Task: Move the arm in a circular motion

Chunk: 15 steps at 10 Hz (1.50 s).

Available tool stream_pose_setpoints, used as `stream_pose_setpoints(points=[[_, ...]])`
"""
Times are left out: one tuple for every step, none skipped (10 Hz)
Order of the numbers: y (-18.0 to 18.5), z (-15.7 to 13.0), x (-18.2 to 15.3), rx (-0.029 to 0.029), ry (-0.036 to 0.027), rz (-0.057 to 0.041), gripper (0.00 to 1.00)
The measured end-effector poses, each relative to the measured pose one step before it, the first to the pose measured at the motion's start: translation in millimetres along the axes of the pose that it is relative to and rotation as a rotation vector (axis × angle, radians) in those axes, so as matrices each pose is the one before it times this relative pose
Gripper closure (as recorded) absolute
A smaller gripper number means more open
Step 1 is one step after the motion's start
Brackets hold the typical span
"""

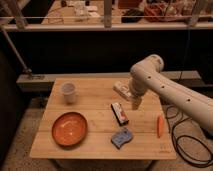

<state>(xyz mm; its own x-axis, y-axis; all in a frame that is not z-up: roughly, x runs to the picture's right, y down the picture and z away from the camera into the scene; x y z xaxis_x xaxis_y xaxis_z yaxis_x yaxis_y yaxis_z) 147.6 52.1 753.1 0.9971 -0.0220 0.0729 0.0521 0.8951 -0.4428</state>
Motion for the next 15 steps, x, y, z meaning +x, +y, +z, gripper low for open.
stream_pose_setpoints(points=[[8.56, 1.63, -28.38, -0.00371, -0.01210, -0.02145, 0.20], [5.97, 2.19, -24.71, -0.00364, -0.01527, -0.02150, 0.20], [3.17, 1.40, -21.03, -0.00199, -0.01678, -0.02239, 0.20], [2.94, 3.96, -24.01, -0.00683, -0.02012, -0.03308, 0.20], [0.37, 5.29, -27.37, -0.01019, -0.02489, -0.04545, 0.20], [-2.51, 6.15, -26.22, -0.00966, -0.02214, -0.06447, 0.20], [-5.20, 7.51, -25.89, -0.01236, -0.01831, -0.09009, 0.20], [-7.18, 5.08, -15.85, -0.00591, -0.00559, -0.07959, 0.20], [-11.86, 3.77, -9.61, -0.00181, -0.00251, -0.07962, 0.20], [-10.01, 2.87, -1.62, -0.00019, -0.00073, -0.03829, 0.20], [-19.20, 3.39, 4.44, 0.00230, 0.00407, -0.04082, 0.20], [-17.63, 1.69, 9.72, 0.00540, 0.00785, -0.01566, 0.20], [-17.46, 1.46, 11.43, 0.00752, 0.00569, -0.00663, 0.20], [-20.21, 1.17, 17.51, 0.01075, 0.00511, 0.00551, 0.20], [-17.99, 0.06, 17.59, 0.01224, 0.00374, 0.01159, 0.20]])
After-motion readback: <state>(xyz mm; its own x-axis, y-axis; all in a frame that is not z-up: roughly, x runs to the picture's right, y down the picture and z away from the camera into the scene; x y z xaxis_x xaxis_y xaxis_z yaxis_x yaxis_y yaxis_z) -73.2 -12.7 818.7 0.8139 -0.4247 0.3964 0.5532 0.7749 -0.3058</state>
